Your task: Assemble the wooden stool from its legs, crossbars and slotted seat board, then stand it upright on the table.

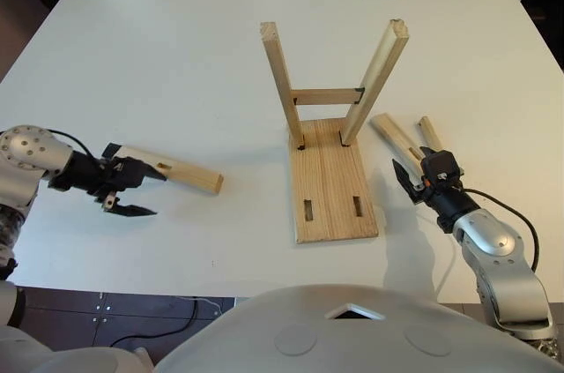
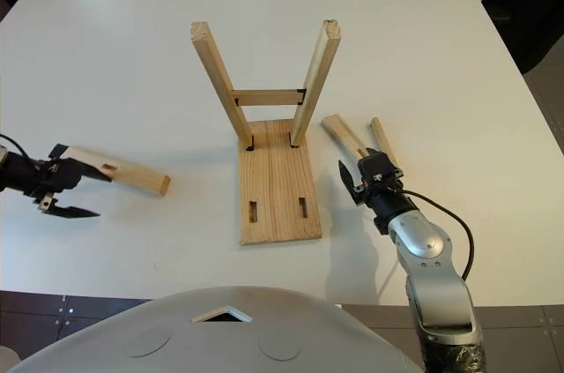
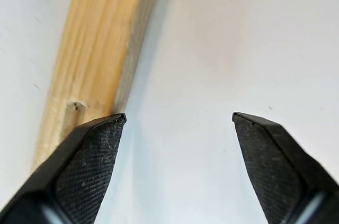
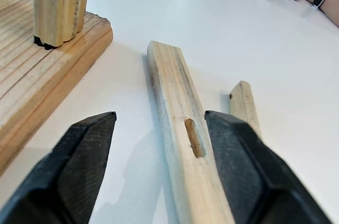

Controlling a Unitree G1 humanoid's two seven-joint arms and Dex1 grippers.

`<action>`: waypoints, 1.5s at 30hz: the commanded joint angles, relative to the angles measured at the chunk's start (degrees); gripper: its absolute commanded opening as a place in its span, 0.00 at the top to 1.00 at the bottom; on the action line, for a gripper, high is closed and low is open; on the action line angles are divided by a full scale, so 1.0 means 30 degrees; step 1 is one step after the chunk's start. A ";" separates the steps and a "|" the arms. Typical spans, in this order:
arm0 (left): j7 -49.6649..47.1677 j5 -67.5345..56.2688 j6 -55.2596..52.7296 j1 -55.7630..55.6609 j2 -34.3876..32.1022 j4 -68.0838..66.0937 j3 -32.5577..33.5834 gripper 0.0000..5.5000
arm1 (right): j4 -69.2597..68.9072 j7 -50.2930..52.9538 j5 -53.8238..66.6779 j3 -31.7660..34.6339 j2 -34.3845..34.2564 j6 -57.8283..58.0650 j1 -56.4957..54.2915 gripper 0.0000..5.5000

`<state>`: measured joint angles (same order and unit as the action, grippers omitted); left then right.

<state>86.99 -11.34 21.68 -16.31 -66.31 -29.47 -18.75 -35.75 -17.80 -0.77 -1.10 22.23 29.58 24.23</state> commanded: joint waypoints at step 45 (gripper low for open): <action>-0.5761 -0.0841 -0.8397 0.4338 0.5613 1.2071 0.3873 0.32 | 0.0998 -0.3763 0.4426 0.6559 0.1628 0.1483 0.0892 0.44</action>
<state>70.79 -14.55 -2.63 -3.11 -50.41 5.46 -6.48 -35.78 -28.65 10.64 19.47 27.88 32.82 29.47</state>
